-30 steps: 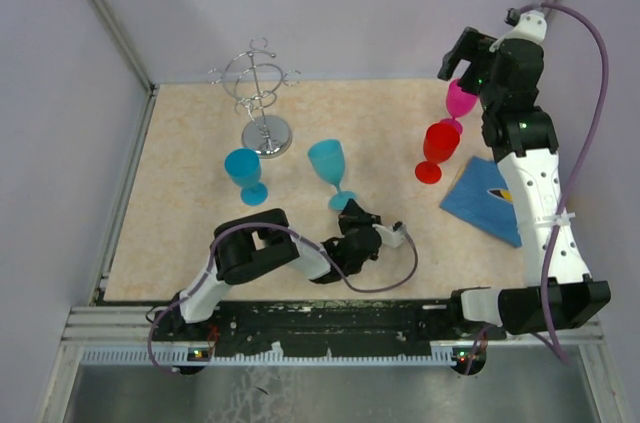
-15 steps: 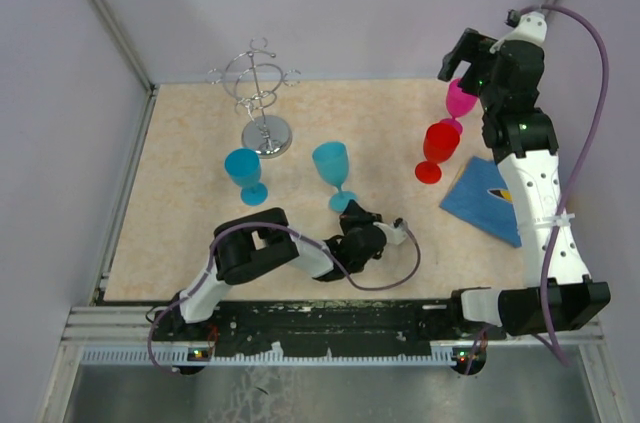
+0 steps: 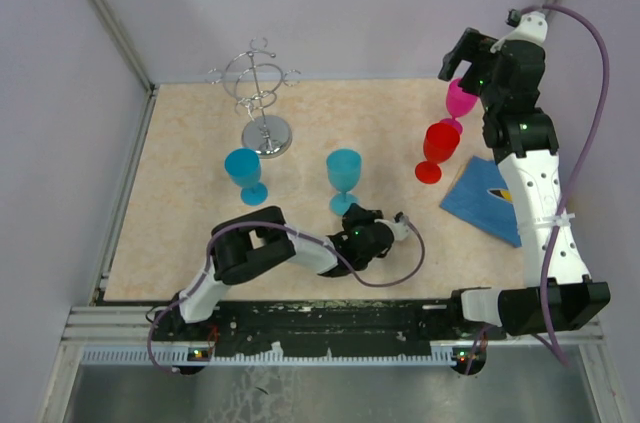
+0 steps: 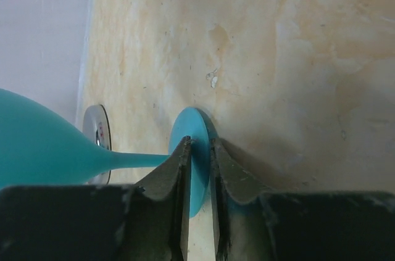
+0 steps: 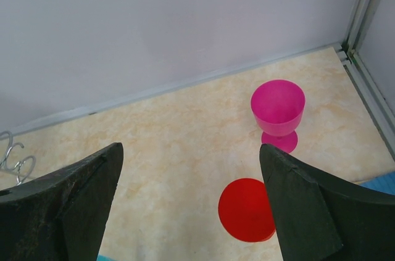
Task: Take the wine glass off the wine glass rack
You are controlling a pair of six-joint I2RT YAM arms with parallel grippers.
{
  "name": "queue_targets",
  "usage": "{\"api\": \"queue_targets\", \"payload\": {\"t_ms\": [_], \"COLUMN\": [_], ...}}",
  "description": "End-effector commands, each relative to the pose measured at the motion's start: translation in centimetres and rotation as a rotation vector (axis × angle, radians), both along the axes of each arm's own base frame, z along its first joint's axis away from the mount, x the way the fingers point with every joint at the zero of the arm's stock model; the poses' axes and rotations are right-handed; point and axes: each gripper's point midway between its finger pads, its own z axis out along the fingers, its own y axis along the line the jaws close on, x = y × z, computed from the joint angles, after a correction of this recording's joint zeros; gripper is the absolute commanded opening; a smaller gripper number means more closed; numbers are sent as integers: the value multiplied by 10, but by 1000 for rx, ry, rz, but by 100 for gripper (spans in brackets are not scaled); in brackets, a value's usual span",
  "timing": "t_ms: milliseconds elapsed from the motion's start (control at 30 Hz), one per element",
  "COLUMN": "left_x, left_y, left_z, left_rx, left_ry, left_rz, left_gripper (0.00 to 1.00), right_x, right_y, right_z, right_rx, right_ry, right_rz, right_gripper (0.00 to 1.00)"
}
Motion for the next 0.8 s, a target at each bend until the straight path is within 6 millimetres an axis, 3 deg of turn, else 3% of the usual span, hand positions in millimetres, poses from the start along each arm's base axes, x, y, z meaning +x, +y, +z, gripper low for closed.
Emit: {"api": "queue_targets", "payload": {"t_ms": [0, 233, 533, 700, 767], "left_x": [-24, -46, -71, -89, -96], "left_y": [-11, -24, -40, -57, -65], "left_z": [-20, -27, -16, 22, 55], "left_rx": [-24, -45, -132, -282, -385], "left_ry": [101, 136, 188, 255, 291], "left_rz": [-47, -59, -68, -95, -121], "left_gripper": [27, 44, 74, 80, 80], "right_x": [-5, -5, -6, -4, -2], "right_y": [-2, -3, -4, -6, -5], "right_z": [26, 25, 24, 22, 19], "right_rx": [-2, -4, -3, -11, -12], "right_ry": [-93, -93, -91, -79, -61], "right_rz": [3, 2, 2, -3, -1], "right_gripper": [92, 92, 92, 92, 92]}}
